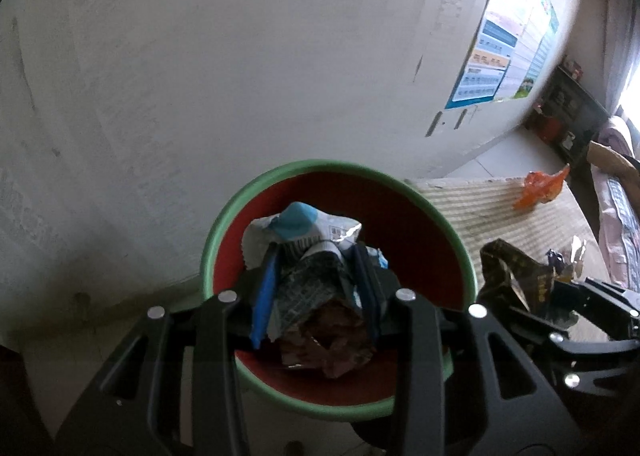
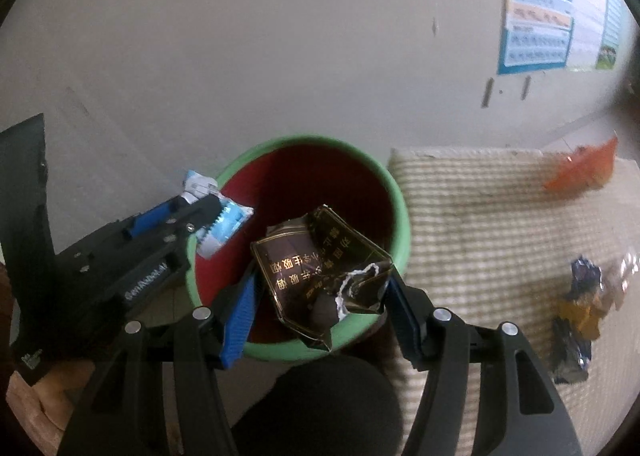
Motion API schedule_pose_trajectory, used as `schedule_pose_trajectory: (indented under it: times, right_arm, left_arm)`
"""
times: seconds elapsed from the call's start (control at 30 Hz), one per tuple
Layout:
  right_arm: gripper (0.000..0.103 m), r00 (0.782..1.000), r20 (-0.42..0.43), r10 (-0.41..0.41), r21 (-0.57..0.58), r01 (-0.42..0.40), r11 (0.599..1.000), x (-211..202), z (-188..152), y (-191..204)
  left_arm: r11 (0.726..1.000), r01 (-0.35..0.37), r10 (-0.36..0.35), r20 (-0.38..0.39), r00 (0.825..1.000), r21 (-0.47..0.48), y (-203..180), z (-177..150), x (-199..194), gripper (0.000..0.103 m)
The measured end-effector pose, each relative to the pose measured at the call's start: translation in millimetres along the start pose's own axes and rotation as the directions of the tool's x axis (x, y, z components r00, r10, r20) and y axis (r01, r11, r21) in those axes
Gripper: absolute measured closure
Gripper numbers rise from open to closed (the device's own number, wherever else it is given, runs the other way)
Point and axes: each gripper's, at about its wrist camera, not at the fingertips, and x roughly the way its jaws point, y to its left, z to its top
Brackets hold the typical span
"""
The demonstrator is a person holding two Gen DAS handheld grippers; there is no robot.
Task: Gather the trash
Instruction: 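Carry both wrappers to the red bucket and open both grippers to drop them, then grasp the white Pocky box with the right gripper while the left grasps the yellow wrapper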
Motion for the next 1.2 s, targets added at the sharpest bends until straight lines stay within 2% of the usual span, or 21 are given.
schedule_pose_trajectory:
  times: [0.1, 0.17, 0.27, 0.37, 0.5, 0.63, 0.73, 0.83, 0.9, 0.97, 1.03, 1.13, 1.2]
  right_arm:
    - [0.044, 1.0, 0.015, 0.009, -0.021, -0.009, 1.0, -0.6, 4.1, 9.1]
    - [0.044, 0.999, 0.031, 0.012, -0.035, -0.011, 0.999, -1.3, 8.7, 14.1]
    - [0.043, 0.999, 0.045, 0.017, -0.039, -0.015, 0.999, -4.8, 15.4, 16.9]
    - [0.037, 0.998, 0.061, 0.027, -0.03, -0.026, 0.999, -9.4, 18.4, 16.8]
    - [0.036, 0.997, 0.076, 0.029, 0.006, -0.029, 1.0, -19.0, 13.7, 6.2]
    - [0.036, 0.995, 0.094, -0.017, 0.083, 0.009, 0.997, -34.2, -3.0, -25.6]
    - [0.036, 0.989, 0.099, -0.113, 0.18, 0.094, 0.979, -49.1, -23.2, -76.6]
    - [0.036, 0.972, 0.079, -0.219, 0.312, 0.185, 0.932, -62.8, -40.1, -132.1]
    - [0.036, 0.953, 0.058, -0.296, 0.427, 0.244, 0.871, -73.9, -50.4, -174.6]
    - [0.036, 0.935, -0.002, -0.355, 0.52, 0.304, 0.798, -74.0, -56.2, -215.8]
    - [0.036, 0.931, -0.056, -0.362, 0.594, 0.322, 0.737, -65.9, -58.8, -250.8]
    - [0.036, 0.934, -0.091, -0.345, 0.652, 0.318, 0.688, -51.1, -55.5, -281.6]
    - [0.033, 0.936, -0.109, -0.334, 0.665, 0.319, 0.675, -42.3, -50.9, -291.4]
  left_arm:
    - [1.0, -0.011, 0.011, 0.003, 1.0, -0.02, 4.3, 0.3, 0.9, 0.057]
    - [0.999, -0.022, 0.022, 0.007, 1.0, -0.042, 8.9, 0.3, 1.4, 0.047]
    - [0.998, -0.028, 0.029, 0.009, 1.0, -0.061, 14.0, -0.7, -1.1, 0.045]
    - [0.997, -0.039, 0.04, 0.018, 0.999, -0.063, 14.7, 0.6, -4.3, 0.041]
    - [0.997, -0.029, 0.031, 0.022, 0.999, -0.068, 9.6, 0.9, -8.5, 0.037]
    - [1.0, -0.009, 0.009, 0.015, 1.0, -0.03, -7.5, -2.6, -9.4, 0.034]
    - [1.0, 0.008, -0.008, 0.013, 1.0, 0.002, -21.3, -5.1, -9.9, 0.032]
    - [1.0, 0.022, -0.022, 0.008, 1.0, 0.022, -35.1, -7.8, -9.4, 0.031]
    - [0.999, 0.035, -0.035, 0.001, 0.999, 0.035, -44.8, -9.9, -8.3, 0.031]
    - [0.997, 0.046, -0.046, -0.006, 0.999, 0.055, -56.6, -12.3, -7.5, 0.031]
    - [0.995, 0.062, -0.06, -0.019, 0.998, 0.079, -69.5, -14.8, -6.5, 0.031]
    - [0.99, 0.077, -0.074, -0.027, 0.997, 0.118, -84.9, -20.1, -8.3, 0.031]
    - [0.987, 0.076, -0.072, -0.03, 0.997, 0.144, -92.7, -22.3, -8.4, 0.03]
